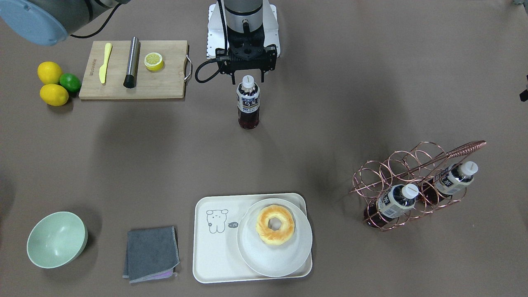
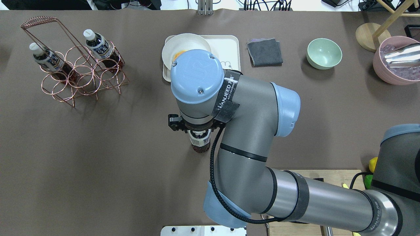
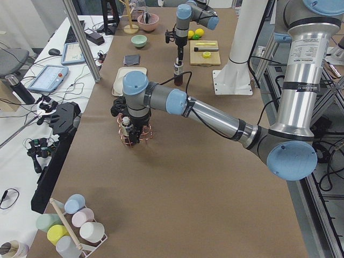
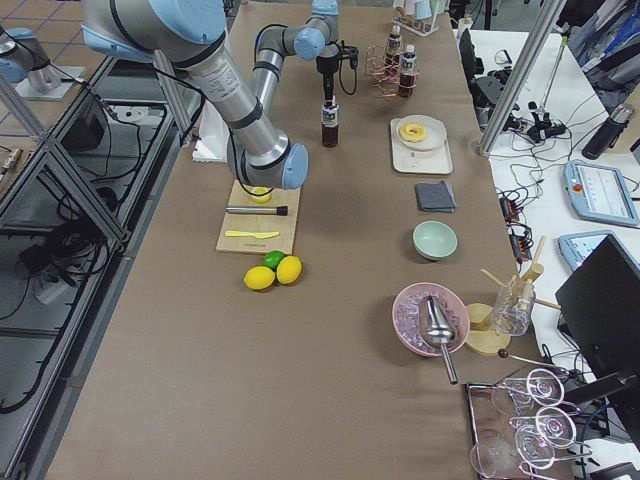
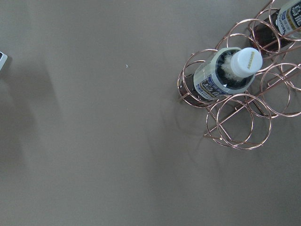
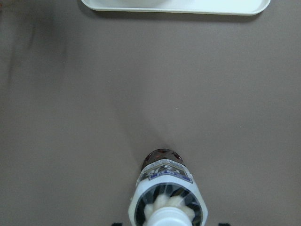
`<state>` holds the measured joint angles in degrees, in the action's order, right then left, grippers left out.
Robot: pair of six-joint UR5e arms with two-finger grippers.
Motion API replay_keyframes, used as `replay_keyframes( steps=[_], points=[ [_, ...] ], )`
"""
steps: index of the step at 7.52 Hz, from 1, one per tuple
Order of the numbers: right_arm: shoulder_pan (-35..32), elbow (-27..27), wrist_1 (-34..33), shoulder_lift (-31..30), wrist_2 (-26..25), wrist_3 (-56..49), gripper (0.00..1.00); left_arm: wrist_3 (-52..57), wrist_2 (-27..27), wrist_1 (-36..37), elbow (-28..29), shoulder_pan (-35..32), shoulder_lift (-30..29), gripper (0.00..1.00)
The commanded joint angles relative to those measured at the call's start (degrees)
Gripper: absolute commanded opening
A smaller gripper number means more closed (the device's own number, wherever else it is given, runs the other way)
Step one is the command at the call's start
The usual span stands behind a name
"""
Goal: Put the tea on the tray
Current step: 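Lift the bottle with the right gripper and carry it onto the white tray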
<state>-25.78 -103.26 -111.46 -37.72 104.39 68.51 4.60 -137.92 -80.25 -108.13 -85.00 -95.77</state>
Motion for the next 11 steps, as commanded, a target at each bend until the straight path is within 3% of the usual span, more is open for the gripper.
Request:
replay_keyframes(
  steps=[1, 2, 3, 7, 8, 10, 11],
  points=[
    [0.3, 0.3, 0.0, 0.0, -0.5, 0.0, 0.48, -0.1, -0.2, -0.5, -0.2, 0.0, 0.6, 0.97],
    [0.4, 0.2, 0.0, 0.0, -0.5, 0.0, 0.21, -0.1, -0.2, -0.6, -0.2, 0.0, 0.6, 0.97],
    [0.4, 0.3, 0.0, 0.1, -0.5, 0.0, 0.00, 0.0, -0.2, -0.6, -0.2, 0.0, 0.6, 0.97],
    [-6.8, 1.2, -0.2, 1.2, 2.3, -3.5, 0.00, -0.7, -0.2, -3.8, -0.3, -0.1, 1.6, 0.97],
    [-11.1, 4.5, 0.0, 2.4, 5.0, -6.5, 0.00, -0.7, -0.2, -3.9, -0.3, -0.1, 1.7, 0.97],
    [-19.9, 16.8, 2.1, 7.9, 9.7, -14.5, 0.00, -1.2, -0.1, -3.9, -3.0, -0.1, 3.9, 0.97],
    [-22.3, 25.3, 8.7, 9.5, 10.6, -15.7, 0.00, -2.2, -0.1, -3.9, -4.0, -0.1, 4.7, 0.97]
  ],
)
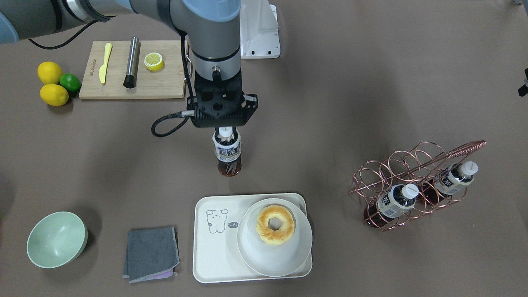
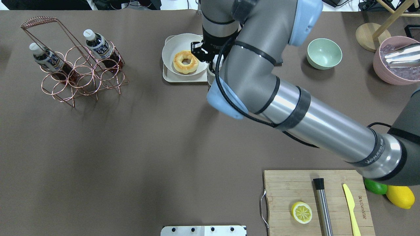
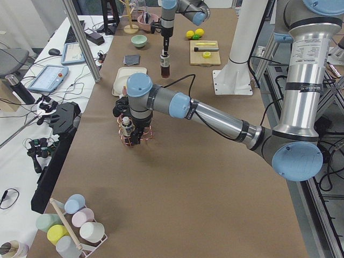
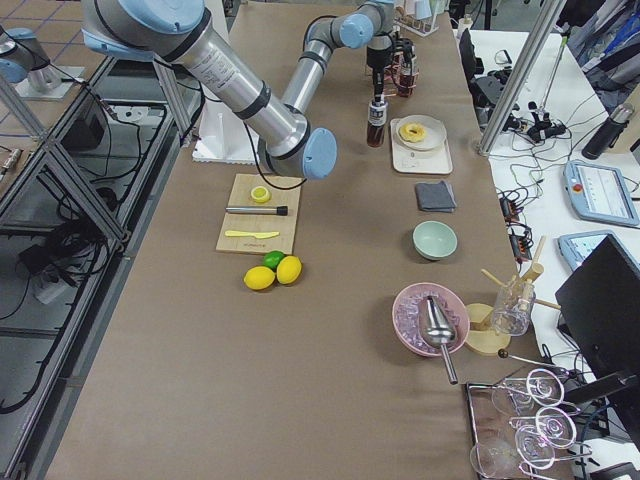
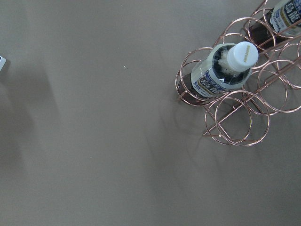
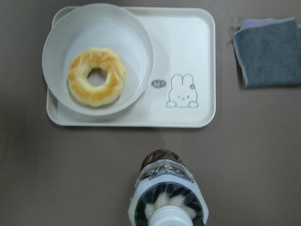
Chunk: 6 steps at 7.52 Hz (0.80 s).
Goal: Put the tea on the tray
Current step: 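Lift the bottle with the right gripper and carry it onto the white tray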
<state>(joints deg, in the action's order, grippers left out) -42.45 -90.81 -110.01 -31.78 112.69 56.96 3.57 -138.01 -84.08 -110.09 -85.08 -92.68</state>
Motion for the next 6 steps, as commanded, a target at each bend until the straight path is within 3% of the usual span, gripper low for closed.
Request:
replay_keyframes(
  steps=[1, 2, 6],
  points=[
    [-7.4, 21.3, 14.8, 4.6, 3.5, -5.5, 0.00, -2.8, 0.0, -0.4, -2.7, 0.0, 1.6, 0.97],
    [-9.0, 27.0, 16.5, 6.5, 4.1, -8.2, 0.00, -4.1, 0.0, -1.9, -2.4, 0.0, 1.9, 0.97],
    [-10.2, 30.9, 16.9, 8.0, 4.3, -10.4, 0.00, -6.2, 0.1, -4.9, -2.0, 0.1, 2.9, 0.97]
  ],
)
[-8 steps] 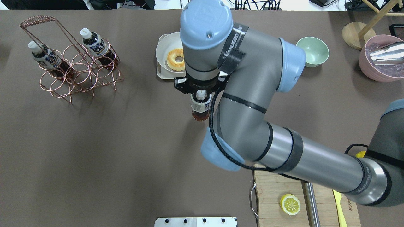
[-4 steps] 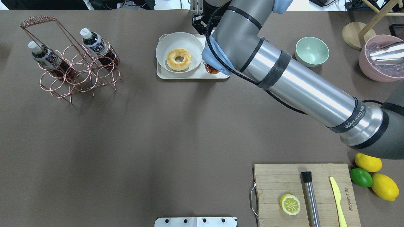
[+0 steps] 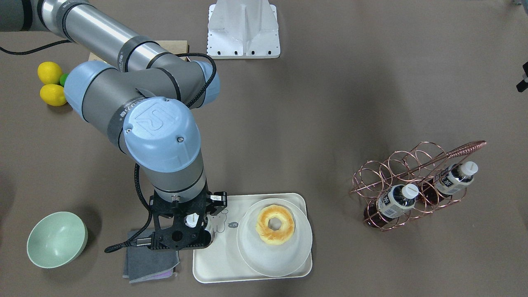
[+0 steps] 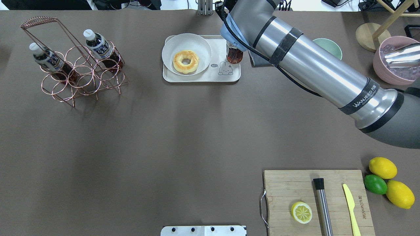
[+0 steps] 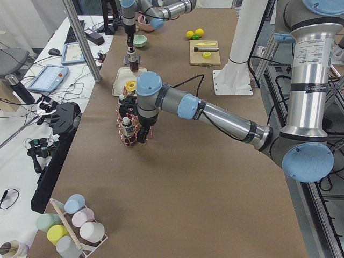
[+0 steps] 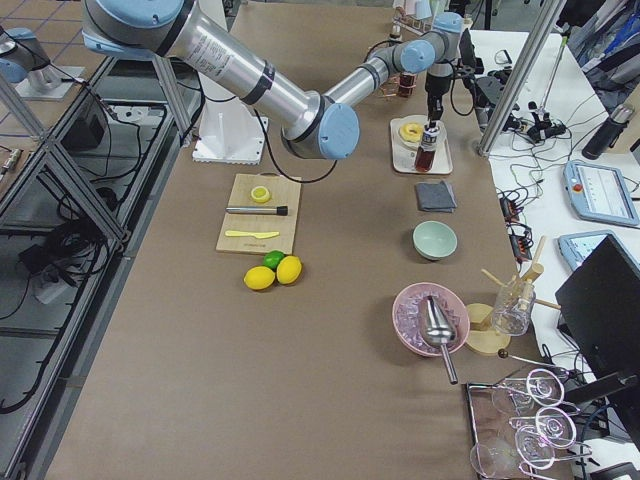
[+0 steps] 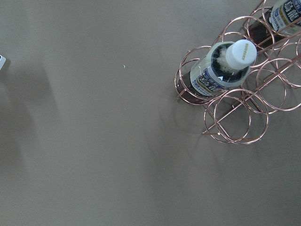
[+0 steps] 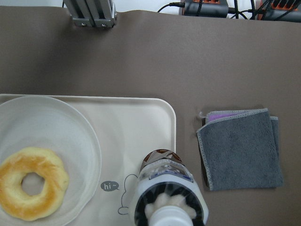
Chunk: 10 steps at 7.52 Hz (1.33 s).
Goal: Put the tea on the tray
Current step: 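Lift the bottle with the right gripper and carry it onto the white tray, then lower the bottle onto the tray beside the donut bowl and open the right gripper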
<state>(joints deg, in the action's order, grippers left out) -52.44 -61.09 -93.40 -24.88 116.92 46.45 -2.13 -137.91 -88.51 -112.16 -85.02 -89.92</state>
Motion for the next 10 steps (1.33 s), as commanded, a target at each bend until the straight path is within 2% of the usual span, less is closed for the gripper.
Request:
replay_keyframes(
  steps=[1, 5, 8, 9, 10],
  points=[
    [-0.2, 2.4, 0.7, 1.8, 0.1, 0.4, 0.00, -0.5, 0.0, -0.5, 0.1, 0.1, 0.0, 0.97],
    [0.5, 4.8, 5.0, 2.5, 0.8, 3.2, 0.00, -0.6, 0.0, -1.3, -0.2, 0.1, 0.6, 0.97],
    [1.0, 5.1, 5.2, 2.0, 0.9, 2.8, 0.00, -2.1, -0.1, -3.0, -0.2, 0.2, 1.2, 0.97],
    [1.1, 5.0, 5.2, 2.1, 0.9, 2.6, 0.68, -2.0, -0.1, -2.9, 0.1, 0.3, 1.2, 0.97],
    [1.1, 5.0, 5.2, 2.2, 1.0, 2.5, 1.00, -2.1, -0.1, -2.9, 0.1, 0.4, 1.2, 0.97]
  ],
)
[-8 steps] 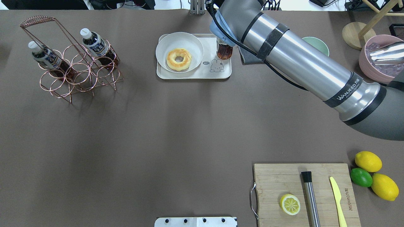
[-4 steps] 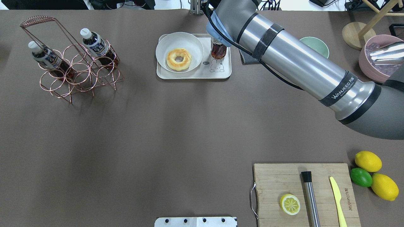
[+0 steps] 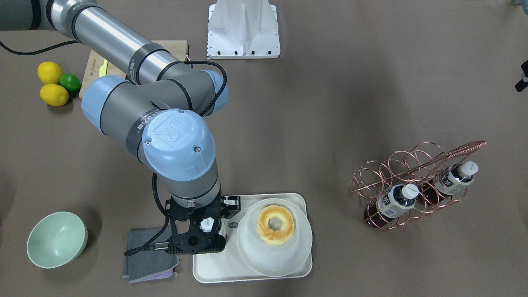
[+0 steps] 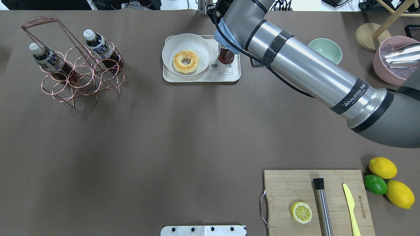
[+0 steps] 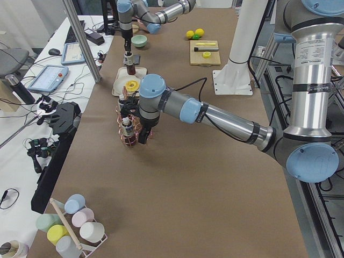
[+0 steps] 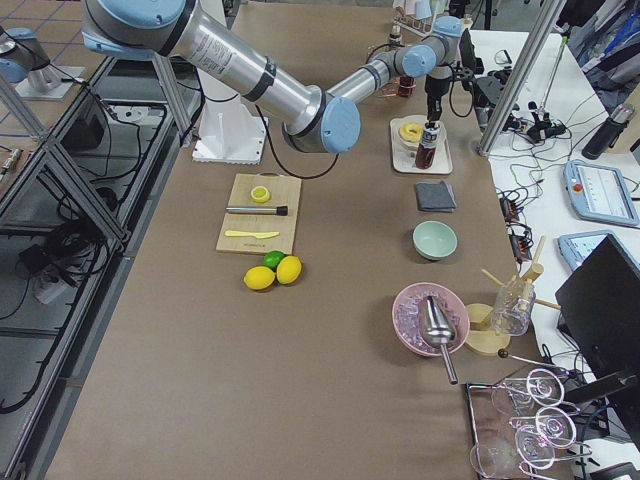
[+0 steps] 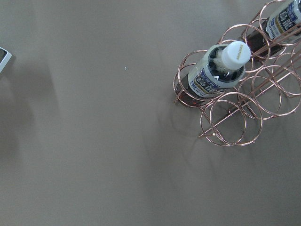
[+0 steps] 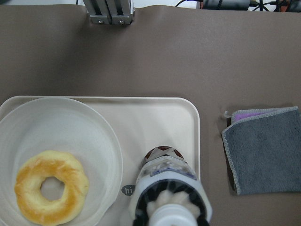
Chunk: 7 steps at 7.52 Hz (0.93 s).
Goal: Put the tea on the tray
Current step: 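Lower the bottle onto the tray beside the donut bowl and open the right gripper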
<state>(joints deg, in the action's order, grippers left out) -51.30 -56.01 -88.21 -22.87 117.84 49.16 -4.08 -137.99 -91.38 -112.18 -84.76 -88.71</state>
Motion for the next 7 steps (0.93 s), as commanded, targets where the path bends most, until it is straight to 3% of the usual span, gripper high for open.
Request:
replay_keyframes(
  steps=[1, 3, 4, 7],
  points=[
    [-0.1, -0.5, 0.0, 0.2, 0.1, -0.7, 1.00, -0.1, 0.0, -0.1, 0.1, 0.1, 0.0, 0.97],
    [-1.3, -3.7, -1.2, -0.2, 3.5, -1.1, 1.00, -0.1, 0.0, 0.0, 0.0, 0.1, 0.1, 0.97],
    [-2.0, -9.0, -5.8, -1.8, 4.6, -1.3, 1.00, -0.1, 0.0, 0.0, 0.0, 0.1, 0.0, 0.97],
    [-9.3, -33.1, -19.8, -17.8, 8.0, -15.2, 1.00, -0.6, 0.5, 0.2, 1.3, 0.2, -0.9, 0.97]
  ],
)
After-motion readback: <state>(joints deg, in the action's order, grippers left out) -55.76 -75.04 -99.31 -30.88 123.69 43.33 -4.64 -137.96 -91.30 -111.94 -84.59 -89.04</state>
